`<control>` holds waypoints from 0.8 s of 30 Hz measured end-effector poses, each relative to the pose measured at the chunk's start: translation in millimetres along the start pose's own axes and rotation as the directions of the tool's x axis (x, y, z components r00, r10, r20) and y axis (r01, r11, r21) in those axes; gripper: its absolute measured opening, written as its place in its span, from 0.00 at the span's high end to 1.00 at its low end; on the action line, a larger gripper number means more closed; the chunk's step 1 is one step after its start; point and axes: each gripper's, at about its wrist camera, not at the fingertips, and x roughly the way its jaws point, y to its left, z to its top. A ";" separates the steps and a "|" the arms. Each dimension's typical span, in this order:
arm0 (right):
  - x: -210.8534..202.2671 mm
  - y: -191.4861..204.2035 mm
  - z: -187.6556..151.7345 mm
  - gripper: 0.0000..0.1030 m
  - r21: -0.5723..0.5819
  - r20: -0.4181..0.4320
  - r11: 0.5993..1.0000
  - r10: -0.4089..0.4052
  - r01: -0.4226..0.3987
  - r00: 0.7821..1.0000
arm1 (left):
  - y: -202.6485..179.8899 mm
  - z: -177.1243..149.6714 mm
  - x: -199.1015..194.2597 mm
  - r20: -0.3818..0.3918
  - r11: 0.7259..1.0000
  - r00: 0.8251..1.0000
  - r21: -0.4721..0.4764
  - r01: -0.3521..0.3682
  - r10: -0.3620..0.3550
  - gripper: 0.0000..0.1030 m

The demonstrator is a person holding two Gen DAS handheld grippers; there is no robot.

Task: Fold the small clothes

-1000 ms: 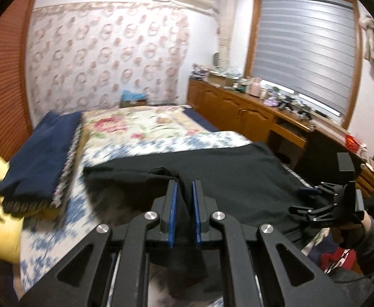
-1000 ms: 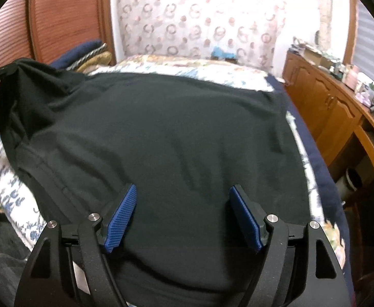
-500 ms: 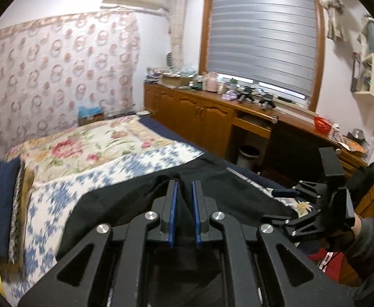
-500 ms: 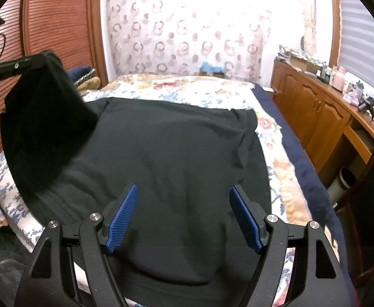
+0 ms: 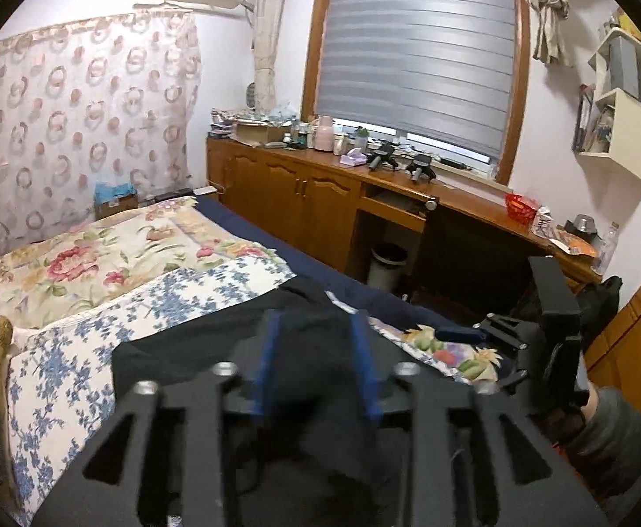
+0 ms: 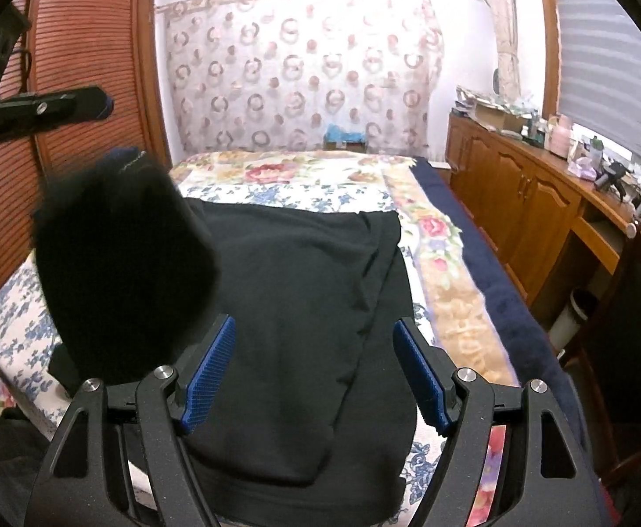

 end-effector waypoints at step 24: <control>72.6 45.6 -5.5 0.27 -0.101 -0.184 0.979 0.159 -0.179 0.970 | 101.4 -127.5 -2.8 -0.158 0.941 0.954 -0.187 -0.283 0.255 0.48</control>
